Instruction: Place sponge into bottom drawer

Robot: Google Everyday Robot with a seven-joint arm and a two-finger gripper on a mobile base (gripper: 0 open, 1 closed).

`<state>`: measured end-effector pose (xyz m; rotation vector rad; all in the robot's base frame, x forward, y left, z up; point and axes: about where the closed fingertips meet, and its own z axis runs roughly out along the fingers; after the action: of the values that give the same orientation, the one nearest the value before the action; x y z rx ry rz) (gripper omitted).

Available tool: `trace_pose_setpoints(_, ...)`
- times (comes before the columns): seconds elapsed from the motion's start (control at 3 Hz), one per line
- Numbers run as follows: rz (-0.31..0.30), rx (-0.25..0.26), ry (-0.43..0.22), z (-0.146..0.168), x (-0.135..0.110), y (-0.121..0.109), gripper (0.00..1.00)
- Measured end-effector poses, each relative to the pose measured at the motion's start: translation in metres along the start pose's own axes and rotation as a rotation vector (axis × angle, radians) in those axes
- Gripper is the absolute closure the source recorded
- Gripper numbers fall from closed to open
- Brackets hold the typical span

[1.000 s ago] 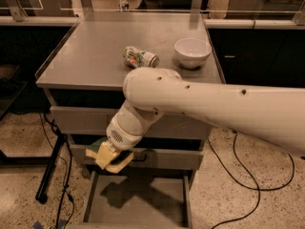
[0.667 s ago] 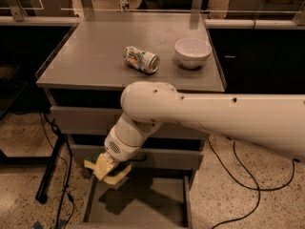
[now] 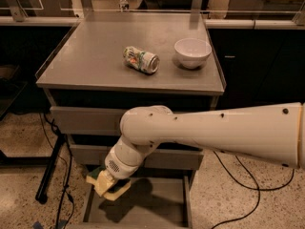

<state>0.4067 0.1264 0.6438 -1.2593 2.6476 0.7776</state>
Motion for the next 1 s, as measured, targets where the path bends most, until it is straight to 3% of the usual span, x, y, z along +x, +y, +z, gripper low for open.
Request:
trace_pose_setpoints(0.33,0.049,-0.029,0.007,0.025,0.016,-0.011,1.00)
trace_pose_setpoints(1.0,0.213,-0.091,0.012,0.087,0.074,-0.066,1.00)
